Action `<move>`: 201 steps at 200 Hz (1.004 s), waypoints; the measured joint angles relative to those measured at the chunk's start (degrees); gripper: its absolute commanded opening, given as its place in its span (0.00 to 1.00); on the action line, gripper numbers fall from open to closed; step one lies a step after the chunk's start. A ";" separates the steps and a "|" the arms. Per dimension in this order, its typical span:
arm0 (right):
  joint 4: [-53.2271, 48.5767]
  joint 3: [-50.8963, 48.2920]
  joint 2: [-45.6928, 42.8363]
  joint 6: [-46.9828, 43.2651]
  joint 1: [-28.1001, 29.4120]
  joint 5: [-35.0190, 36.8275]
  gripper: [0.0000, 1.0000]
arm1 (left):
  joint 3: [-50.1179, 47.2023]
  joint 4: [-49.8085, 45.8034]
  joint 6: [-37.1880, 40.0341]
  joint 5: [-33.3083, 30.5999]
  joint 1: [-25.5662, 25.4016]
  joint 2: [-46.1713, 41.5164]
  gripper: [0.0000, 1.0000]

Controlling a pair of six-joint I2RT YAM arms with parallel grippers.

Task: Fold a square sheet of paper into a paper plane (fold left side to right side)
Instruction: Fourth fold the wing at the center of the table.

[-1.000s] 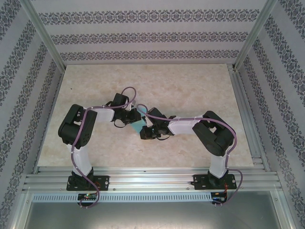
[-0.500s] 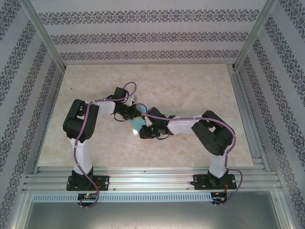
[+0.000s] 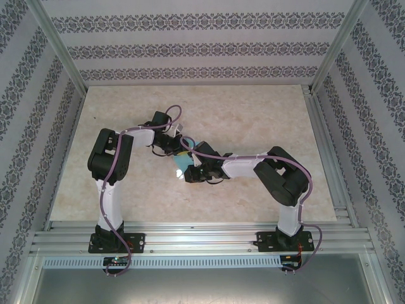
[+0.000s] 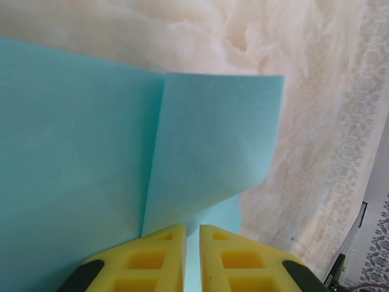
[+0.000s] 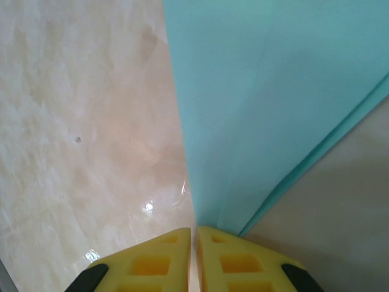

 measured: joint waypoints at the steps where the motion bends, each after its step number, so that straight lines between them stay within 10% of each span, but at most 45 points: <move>1: 0.00 0.00 -0.04 0.00 -0.04 0.00 0.13 | -0.04 0.07 0.00 0.00 0.00 0.00 0.14; 92: -4.59 3.63 -6.58 -1.53 -4.92 -2.14 0.15 | -5.84 12.83 -0.02 -1.70 1.46 -1.95 0.14; 201: -5.75 11.32 6.25 -4.63 -4.87 -2.01 0.14 | -5.77 13.18 0.00 -2.62 1.40 -2.05 0.17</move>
